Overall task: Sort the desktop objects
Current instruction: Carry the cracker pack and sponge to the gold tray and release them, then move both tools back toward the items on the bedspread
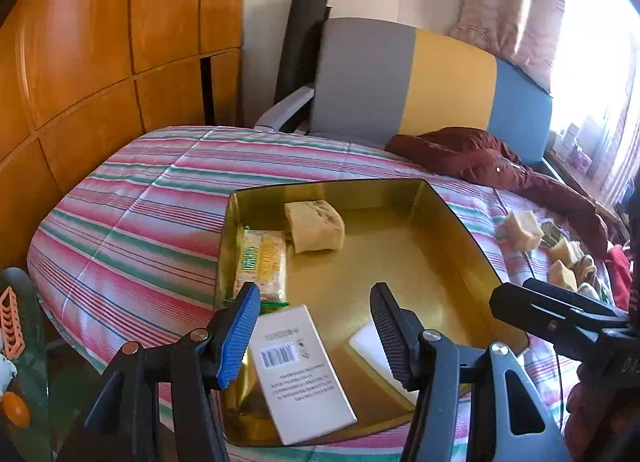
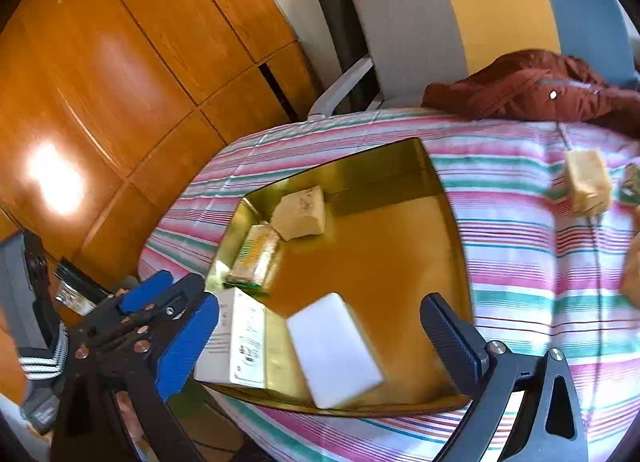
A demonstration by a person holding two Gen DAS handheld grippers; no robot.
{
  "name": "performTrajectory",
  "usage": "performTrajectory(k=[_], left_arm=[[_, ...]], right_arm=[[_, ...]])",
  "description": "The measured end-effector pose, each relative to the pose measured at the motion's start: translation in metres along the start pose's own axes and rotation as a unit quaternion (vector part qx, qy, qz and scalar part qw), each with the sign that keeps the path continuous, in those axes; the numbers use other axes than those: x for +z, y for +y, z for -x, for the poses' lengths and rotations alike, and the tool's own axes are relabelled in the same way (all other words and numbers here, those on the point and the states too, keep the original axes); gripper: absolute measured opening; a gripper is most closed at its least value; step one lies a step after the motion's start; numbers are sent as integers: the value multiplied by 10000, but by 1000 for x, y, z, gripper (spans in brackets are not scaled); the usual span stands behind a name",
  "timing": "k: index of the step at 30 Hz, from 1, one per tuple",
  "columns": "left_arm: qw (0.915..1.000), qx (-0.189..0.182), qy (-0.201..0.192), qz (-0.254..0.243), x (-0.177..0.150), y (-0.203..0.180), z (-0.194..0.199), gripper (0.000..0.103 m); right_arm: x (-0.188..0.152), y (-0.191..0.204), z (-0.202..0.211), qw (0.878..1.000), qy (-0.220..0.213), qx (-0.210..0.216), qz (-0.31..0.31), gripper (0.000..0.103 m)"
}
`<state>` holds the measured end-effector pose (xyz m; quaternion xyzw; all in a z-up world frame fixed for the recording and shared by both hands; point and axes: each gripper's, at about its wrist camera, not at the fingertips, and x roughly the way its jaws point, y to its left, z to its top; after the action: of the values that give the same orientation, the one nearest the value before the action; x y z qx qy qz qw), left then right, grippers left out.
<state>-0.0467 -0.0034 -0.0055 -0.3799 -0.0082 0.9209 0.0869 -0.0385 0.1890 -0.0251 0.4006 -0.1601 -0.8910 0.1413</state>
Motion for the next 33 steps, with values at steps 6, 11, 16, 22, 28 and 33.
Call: performTrajectory(k=[6,11,16,22,28,33], left_arm=[[9998,-121,41,-146,-4,-15,4,58],[9992,-244,111,-300,-9,-30,4,58],[9978,-421,182,-479,-13,-47,3,58],[9951,-660,265,-692,-17,-69,2,58],[9909,-874,302,-975,-18,-94,3,58],[9869,-1056,365,-1164,-19,-115,0,58]], right_arm=[[-6,-9,15,9996,-145,-255,53,102],[-9,-23,24,9989,-211,-415,-72,102],[-14,-44,30,9976,-227,-593,-274,102],[-22,-75,41,9940,-245,-872,-615,102],[-30,-109,56,9882,-244,-1210,-911,103],[-32,-140,73,9814,-260,-1496,-1174,103]])
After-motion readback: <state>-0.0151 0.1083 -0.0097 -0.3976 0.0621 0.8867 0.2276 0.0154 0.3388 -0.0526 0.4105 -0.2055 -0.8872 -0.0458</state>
